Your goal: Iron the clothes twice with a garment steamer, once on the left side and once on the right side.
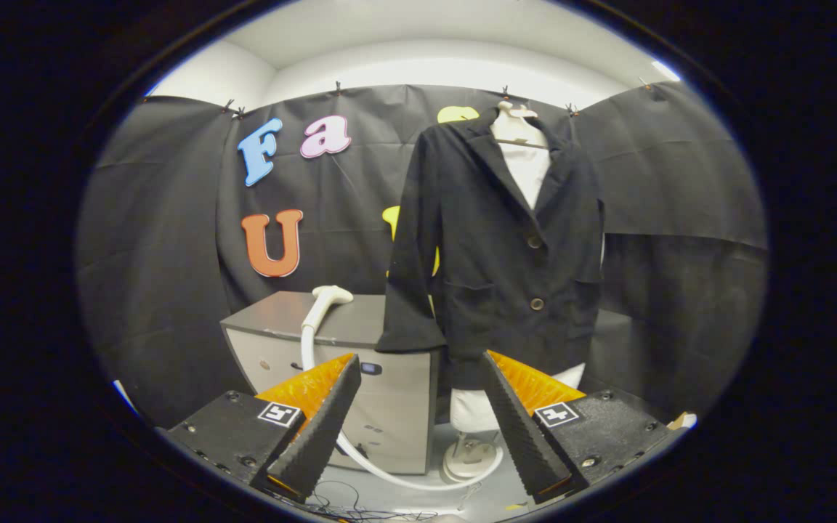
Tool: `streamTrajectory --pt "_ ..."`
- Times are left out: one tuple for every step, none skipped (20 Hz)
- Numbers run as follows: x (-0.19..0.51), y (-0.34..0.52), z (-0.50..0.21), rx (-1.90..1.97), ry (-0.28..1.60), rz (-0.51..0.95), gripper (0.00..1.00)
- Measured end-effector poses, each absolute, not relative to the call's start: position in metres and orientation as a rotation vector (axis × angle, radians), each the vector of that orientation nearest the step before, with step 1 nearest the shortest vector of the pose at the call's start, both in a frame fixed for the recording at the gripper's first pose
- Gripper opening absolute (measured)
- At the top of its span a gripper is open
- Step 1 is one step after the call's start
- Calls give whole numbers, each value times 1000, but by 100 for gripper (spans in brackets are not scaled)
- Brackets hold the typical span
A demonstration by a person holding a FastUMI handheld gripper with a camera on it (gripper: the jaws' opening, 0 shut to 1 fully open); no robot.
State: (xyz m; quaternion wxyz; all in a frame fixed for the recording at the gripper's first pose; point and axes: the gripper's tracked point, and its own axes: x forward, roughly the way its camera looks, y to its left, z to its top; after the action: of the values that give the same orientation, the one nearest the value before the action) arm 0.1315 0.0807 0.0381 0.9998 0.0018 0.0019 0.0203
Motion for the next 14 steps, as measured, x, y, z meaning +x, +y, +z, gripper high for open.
streamTrajectory --pt "148 93 44 -2 6 59 100" --pt "164 104 44 -5 19 74 100" --pt "181 117 48 -6 25 93 100" --pt "197 128 53 -8 29 105 100" --pt "216 143 56 -16 37 124 100" --pt "232 157 59 -23 45 141 100" --pt "248 172 61 -28 54 162 100" --pt "265 186 62 -33 66 177 100" --pt "281 200 63 -39 72 193 100" --pt "298 213 61 -47 92 203 100" --pt "314 227 57 -46 113 218 100" --pt "329 239 54 -42 134 232 100" --pt "344 251 52 -46 151 240 100" --pt "359 260 49 -51 166 244 100"
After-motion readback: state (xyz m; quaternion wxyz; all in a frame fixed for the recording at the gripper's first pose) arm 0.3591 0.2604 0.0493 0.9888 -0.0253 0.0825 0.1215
